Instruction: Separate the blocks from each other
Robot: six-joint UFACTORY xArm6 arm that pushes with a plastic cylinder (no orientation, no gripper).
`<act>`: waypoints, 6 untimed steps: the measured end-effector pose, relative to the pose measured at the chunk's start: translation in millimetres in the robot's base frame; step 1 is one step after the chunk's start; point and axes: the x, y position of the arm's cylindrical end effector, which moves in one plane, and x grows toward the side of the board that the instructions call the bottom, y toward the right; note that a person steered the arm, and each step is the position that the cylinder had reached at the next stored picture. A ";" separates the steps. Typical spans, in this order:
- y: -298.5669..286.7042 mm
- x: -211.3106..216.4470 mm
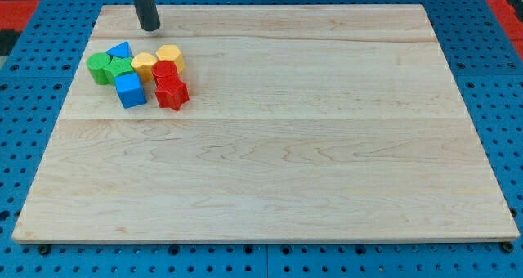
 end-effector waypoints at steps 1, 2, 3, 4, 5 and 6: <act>-16.8 16.8; -47.8 35.8; -22.6 39.4; -9.2 39.1; -9.1 49.7; -10.0 56.5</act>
